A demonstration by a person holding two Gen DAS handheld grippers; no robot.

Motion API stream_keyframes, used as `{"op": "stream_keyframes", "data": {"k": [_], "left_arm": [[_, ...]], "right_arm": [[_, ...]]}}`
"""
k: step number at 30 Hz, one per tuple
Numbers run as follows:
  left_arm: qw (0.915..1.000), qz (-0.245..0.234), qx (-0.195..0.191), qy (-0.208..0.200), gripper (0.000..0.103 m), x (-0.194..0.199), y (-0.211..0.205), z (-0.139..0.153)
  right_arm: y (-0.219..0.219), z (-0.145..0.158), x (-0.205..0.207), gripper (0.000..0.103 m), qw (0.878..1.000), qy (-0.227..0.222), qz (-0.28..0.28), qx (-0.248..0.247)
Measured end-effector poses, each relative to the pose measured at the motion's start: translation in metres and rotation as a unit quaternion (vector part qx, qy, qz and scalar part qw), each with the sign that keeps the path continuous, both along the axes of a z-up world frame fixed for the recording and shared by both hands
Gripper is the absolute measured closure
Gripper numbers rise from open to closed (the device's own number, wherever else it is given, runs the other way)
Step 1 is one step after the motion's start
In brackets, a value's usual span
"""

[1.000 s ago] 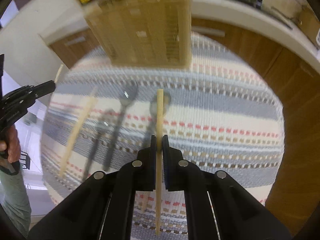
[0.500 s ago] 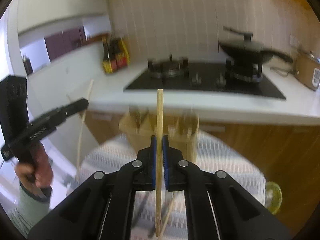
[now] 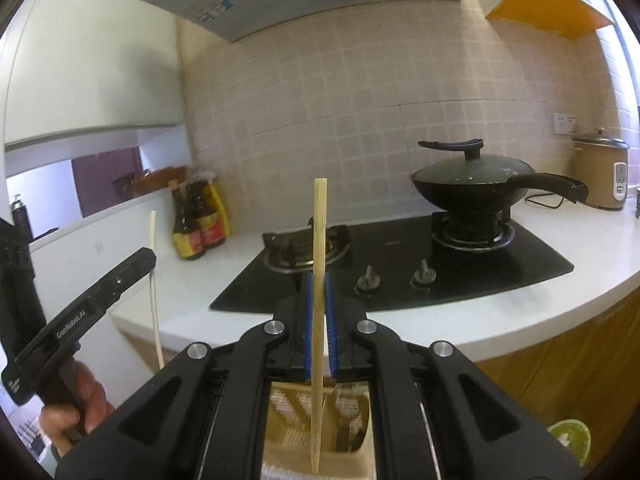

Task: Organize utensils
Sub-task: 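Lift both chopsticks upright and carry them over the beige basket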

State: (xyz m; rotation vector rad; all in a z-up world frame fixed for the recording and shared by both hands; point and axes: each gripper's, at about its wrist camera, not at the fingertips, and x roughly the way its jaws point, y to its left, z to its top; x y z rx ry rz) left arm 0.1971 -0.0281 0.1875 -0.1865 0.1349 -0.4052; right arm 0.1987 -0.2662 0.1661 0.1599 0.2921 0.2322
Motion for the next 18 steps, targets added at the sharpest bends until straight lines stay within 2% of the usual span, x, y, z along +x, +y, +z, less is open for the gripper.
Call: {"op": "stream_keyframes", "data": {"k": [4,10,14,18], "left_arm": [[0.9994,0.029,0.013,-0.013,0.099,0.014,-0.008,-0.012],[0.9965,0.076,0.027,-0.023,0.099,0.027,-0.014,-0.032],[0.9953,0.092,0.016,-0.024,0.099,0.030,-0.010,-0.041],[0.9959,0.087,0.011,-0.022,0.099,0.030,-0.008,-0.044]], "right_arm": [[0.005,-0.018,0.010,0.099,0.999,-0.020,-0.024,-0.015],[0.007,-0.048,0.021,0.099,0.999,-0.026,-0.028,-0.011],[0.012,-0.060,0.020,0.099,0.999,-0.034,-0.033,-0.025],[0.016,-0.065,0.016,0.098,0.998,-0.038,-0.035,-0.034]]}}
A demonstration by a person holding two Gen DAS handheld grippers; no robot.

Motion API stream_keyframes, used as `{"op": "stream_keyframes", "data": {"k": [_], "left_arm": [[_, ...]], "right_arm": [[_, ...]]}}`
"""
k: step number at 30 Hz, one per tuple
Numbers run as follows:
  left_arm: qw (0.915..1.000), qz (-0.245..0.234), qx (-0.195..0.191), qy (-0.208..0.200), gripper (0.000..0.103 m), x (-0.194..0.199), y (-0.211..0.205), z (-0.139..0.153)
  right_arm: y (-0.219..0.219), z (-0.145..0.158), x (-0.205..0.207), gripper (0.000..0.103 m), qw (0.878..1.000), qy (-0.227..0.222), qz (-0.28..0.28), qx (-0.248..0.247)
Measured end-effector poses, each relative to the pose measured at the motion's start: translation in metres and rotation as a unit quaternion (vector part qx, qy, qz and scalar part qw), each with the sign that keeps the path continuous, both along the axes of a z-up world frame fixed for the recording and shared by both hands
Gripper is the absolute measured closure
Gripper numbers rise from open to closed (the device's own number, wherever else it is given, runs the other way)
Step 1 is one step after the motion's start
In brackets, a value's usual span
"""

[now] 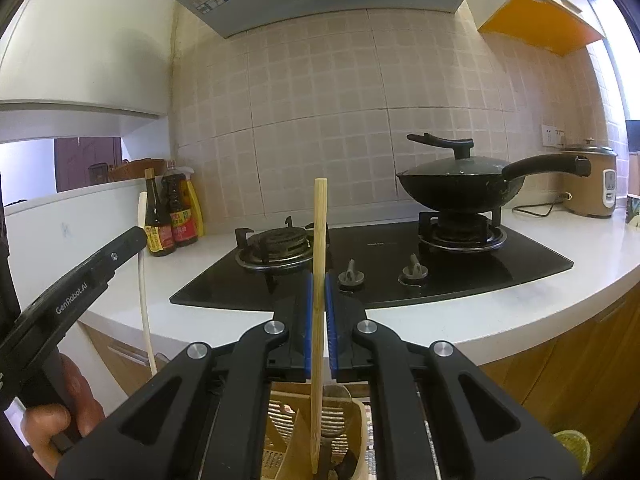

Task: Organize utensils
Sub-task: 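Lift both chopsticks upright and carry them over the beige basket, then open both tools to drop the chopsticks into the basket, then move both open tools back down toward the remaining spoons and chopsticks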

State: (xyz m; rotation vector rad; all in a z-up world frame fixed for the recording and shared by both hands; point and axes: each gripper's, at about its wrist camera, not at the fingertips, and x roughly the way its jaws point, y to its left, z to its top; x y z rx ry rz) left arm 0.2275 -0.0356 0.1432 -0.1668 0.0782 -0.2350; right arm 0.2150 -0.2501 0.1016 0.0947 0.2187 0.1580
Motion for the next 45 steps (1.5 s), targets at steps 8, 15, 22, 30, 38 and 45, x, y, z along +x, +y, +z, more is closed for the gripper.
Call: {"op": "stream_keyframes", "data": {"k": [8,15,22,30,38,45], "left_arm": [[0.9985,-0.047,-0.002,0.027,0.080,-0.017,0.015,-0.007],[0.9919,-0.097,-0.033,0.074,0.059,-0.054,0.053,-0.005],[0.9746,-0.159,-0.033,0.154,0.051,-0.079,0.062,-0.006],[0.9440,-0.211,-0.023,0.253,0.051,-0.113,0.057,-0.026],[0.9144,-0.258,-0.029,0.311,0.049,-0.132,0.055,-0.077],[0.8999,-0.207,0.033,0.383,0.051,-0.121,0.056,-0.123]], "right_arm": [[-0.010,-0.009,-0.028,0.080,0.998,0.050,0.025,0.005],[-0.022,-0.012,-0.068,0.079,0.991,0.127,0.028,0.017],[-0.019,-0.019,-0.107,0.079,0.980,0.199,0.005,0.001],[-0.005,-0.046,-0.131,0.073,0.958,0.285,0.024,-0.033],[0.007,-0.076,-0.162,0.047,0.946,0.318,0.033,-0.061],[0.013,-0.105,-0.166,0.054,0.931,0.357,0.027,-0.066]]}}
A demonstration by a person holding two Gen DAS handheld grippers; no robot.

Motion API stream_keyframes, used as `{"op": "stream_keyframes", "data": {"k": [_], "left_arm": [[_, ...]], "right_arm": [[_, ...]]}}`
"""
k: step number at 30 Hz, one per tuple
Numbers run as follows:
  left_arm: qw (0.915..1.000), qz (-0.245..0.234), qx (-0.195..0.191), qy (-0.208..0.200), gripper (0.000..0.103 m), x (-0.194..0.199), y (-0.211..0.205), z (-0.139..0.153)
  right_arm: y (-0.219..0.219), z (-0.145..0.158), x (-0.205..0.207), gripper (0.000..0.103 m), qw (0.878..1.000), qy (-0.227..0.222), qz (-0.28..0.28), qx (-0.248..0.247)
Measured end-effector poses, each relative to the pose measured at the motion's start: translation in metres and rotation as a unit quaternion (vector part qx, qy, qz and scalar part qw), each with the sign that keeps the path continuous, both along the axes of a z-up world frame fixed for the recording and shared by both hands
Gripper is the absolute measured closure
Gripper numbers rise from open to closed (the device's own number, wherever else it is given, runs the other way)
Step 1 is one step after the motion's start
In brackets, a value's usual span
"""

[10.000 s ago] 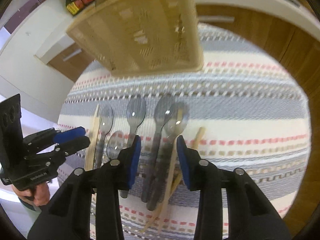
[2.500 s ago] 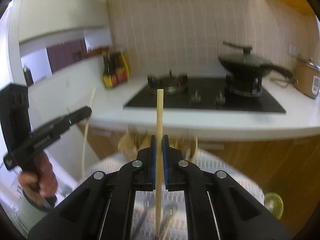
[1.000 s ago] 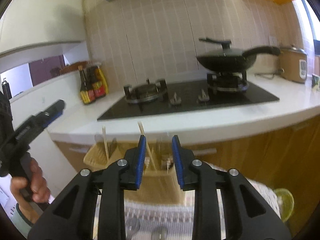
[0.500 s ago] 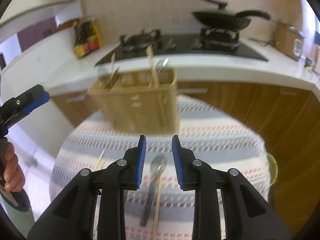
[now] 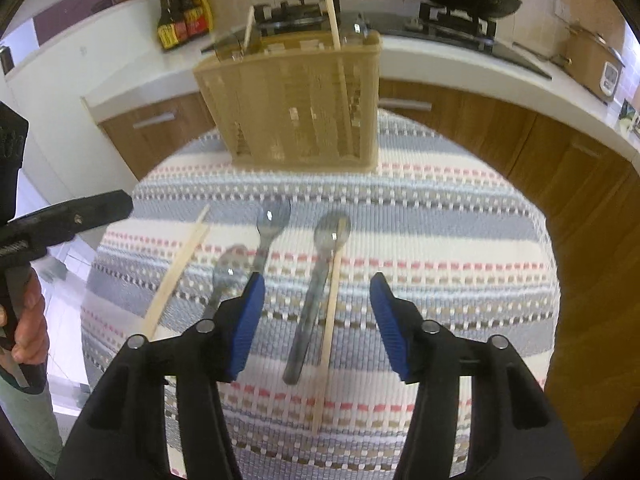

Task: Organize utensils
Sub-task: 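Move both open tools back down toward the remaining spoons and chopsticks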

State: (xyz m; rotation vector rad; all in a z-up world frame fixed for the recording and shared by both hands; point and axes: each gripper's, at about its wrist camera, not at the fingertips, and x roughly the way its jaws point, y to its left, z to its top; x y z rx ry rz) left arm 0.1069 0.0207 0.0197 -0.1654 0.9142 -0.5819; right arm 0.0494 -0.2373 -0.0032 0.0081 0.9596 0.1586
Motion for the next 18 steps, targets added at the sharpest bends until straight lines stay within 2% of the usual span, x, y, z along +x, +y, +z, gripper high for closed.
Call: {"op": "stream_keyframes", "data": {"k": [2,6,10,12,18], "left_arm": [[0.9999,-0.004,0.007,0.013,0.051,0.004,0.004,-0.012],[0.9989,-0.007,0.022,0.041,0.051,0.014,0.012,-0.035],[0.9967,-0.006,0.062,0.051,0.057,0.022,0.015,-0.052],[0.9966,-0.008,0.065,0.050,0.057,0.022,0.015,-0.054],[0.9927,-0.013,0.115,0.037,0.057,0.022,0.009,-0.060]], "right_arm": [[-0.011,-0.004,0.004,0.054,1.000,0.001,-0.021,0.015],[-0.031,-0.021,0.019,0.066,0.997,0.043,-0.039,0.048],[-0.025,-0.043,0.028,0.069,0.996,0.082,-0.028,0.032],[-0.023,-0.053,0.030,0.069,0.995,0.097,-0.025,0.027],[-0.012,-0.063,0.028,0.075,0.995,0.099,-0.008,-0.017]]}}
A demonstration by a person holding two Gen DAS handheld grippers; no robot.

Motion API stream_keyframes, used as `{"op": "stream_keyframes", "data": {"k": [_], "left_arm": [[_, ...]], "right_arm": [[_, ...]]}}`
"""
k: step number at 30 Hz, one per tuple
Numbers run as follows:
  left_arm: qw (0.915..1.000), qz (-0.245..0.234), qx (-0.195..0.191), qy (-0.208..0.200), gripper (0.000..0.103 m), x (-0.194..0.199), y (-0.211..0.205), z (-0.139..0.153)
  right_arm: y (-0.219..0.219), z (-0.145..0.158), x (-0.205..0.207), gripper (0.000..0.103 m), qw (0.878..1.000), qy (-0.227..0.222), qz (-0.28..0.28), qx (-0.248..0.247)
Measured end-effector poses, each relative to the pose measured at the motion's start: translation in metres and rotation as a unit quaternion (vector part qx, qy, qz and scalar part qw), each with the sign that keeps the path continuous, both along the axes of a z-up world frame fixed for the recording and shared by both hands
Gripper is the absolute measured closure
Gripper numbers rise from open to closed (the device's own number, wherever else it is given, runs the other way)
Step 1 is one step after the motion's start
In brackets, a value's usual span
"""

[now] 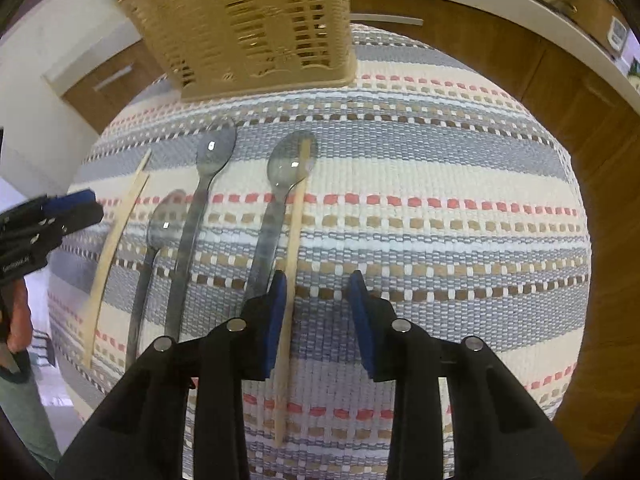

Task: Organize utensils
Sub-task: 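Move both open tools back down toward the remaining spoons and chopsticks, then grasp a wooden chopstick with the left tool while the right tool grasps another chopstick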

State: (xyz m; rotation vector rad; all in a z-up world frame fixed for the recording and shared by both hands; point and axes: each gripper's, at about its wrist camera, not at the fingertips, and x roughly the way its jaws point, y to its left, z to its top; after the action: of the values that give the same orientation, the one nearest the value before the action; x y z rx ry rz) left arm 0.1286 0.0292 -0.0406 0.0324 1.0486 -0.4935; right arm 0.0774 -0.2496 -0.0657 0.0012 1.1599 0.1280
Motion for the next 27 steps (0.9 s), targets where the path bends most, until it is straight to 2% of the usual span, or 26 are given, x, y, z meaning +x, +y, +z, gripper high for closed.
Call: {"op": "stream_keyframes", "data": {"k": [8,10,11,12,21,27], "left_arm": [[0.9999,0.002,0.002,0.011,0.057,0.003,-0.001,-0.010],[0.9999,-0.003,0.010,0.013,0.057,0.003,-0.002,-0.012],[0.9998,-0.006,0.013,0.013,0.057,0.002,-0.003,-0.012],[0.9997,-0.010,0.017,0.013,0.057,0.002,-0.003,-0.013],[0.9984,-0.022,0.053,0.001,0.067,0.005,-0.010,-0.013],[0.9971,-0.040,0.064,-0.006,0.062,0.005,-0.021,-0.012]], "right_arm": [[0.031,-0.006,-0.003,0.075,0.997,0.000,0.038,-0.069],[0.032,-0.006,-0.001,0.084,0.997,0.011,0.039,-0.064],[0.032,-0.006,0.000,0.096,0.997,0.015,0.037,-0.065],[0.031,-0.006,0.001,0.099,0.997,0.019,0.033,-0.073],[0.007,-0.006,-0.001,0.099,0.996,0.028,0.012,-0.082],[-0.006,-0.005,-0.010,0.099,0.997,0.029,0.013,-0.073]]}}
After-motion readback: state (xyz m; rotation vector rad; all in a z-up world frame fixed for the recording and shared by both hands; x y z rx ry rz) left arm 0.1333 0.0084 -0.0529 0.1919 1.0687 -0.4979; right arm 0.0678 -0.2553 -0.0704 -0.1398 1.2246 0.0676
